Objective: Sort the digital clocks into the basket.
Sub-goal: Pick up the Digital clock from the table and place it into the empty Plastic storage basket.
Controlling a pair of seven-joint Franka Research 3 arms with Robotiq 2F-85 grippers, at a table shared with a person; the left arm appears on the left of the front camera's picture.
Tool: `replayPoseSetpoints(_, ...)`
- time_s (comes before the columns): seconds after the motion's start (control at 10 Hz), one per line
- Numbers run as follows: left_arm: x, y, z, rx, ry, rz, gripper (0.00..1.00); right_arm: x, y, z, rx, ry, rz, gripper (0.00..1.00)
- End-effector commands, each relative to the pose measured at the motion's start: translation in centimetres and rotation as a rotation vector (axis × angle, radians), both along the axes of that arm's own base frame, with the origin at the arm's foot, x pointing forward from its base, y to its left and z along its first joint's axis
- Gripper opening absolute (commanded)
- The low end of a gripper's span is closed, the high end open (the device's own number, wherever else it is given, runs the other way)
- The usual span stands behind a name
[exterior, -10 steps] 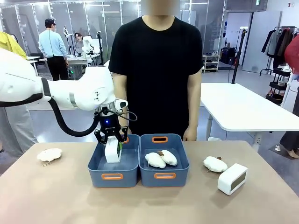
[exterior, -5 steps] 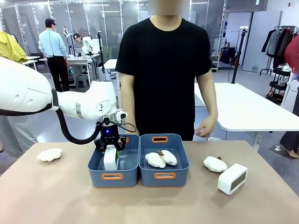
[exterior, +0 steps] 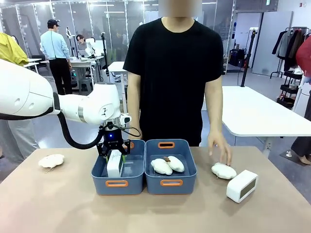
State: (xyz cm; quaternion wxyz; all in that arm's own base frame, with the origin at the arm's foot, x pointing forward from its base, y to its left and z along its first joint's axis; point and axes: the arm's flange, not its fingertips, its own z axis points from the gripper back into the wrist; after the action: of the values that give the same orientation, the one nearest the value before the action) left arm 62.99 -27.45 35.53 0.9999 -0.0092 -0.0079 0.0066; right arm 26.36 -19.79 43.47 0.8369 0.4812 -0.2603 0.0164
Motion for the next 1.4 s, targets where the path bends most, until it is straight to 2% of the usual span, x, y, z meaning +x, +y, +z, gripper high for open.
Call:
replayPoseSetpoints(0.0, -0.6, 0.4, 0.9, 0.012, -0.017, -0.012, 0.91, 0.0, 0.1, 0.0, 0.006, -0.008, 0.005, 1.0)
replayPoseSetpoints(0.1, -1.0, 0.6, 1.9, 0.009, -0.037, -0.016, 1.0, 0.0, 0.1, 0.0, 0.006, -0.008, 0.005, 1.0)
replayPoseSetpoints(0.3, -2.1, 0.8, 3.8, 0.03, -0.032, 0.007, 1.0, 0.0, 0.1, 0.0, 0.006, -0.008, 0.005, 1.0)
replayPoseSetpoints(0.6, -3.3, 1.2, 5.6, -0.022, -0.008, -0.01, 1.0, 0.0, 0.1, 0.0, 0.006, -0.008, 0.005, 1.0)
replayPoseSetpoints(0.7, -4.2, 1.4, 6.4, -0.014, -0.016, -0.027, 1.0, 0.0, 0.1, 0.0, 0.006, -0.008, 0.005, 1.0)
replayPoseSetpoints(0.8, -4.8, 2.5, 7.1, 0.036, 0.011, -0.042, 1.0, 0.0, 0.1, 0.0, 0.006, -0.008, 0.005, 1.0)
replayPoseSetpoints(1.0, -7.2, 6.3, 12.2, -0.108, -0.007, -0.08, 1.0, 0.0, 0.1, 0.0, 0.006, -0.008, 0.005, 1.0)
replayPoseSetpoints(1.2, -8.7, 13.8, 15.2, -0.39, 0.076, -0.213, 1.0, 0.0, 0.1, 0.0, 0.006, -0.008, 0.005, 1.0)
replayPoseSetpoints(1.3, -8.9, 17.3, 15.9, -0.504, 0.09, -0.208, 1.0, 0.0, 0.1, 0.0, 0.006, -0.008, 0.005, 1.0)
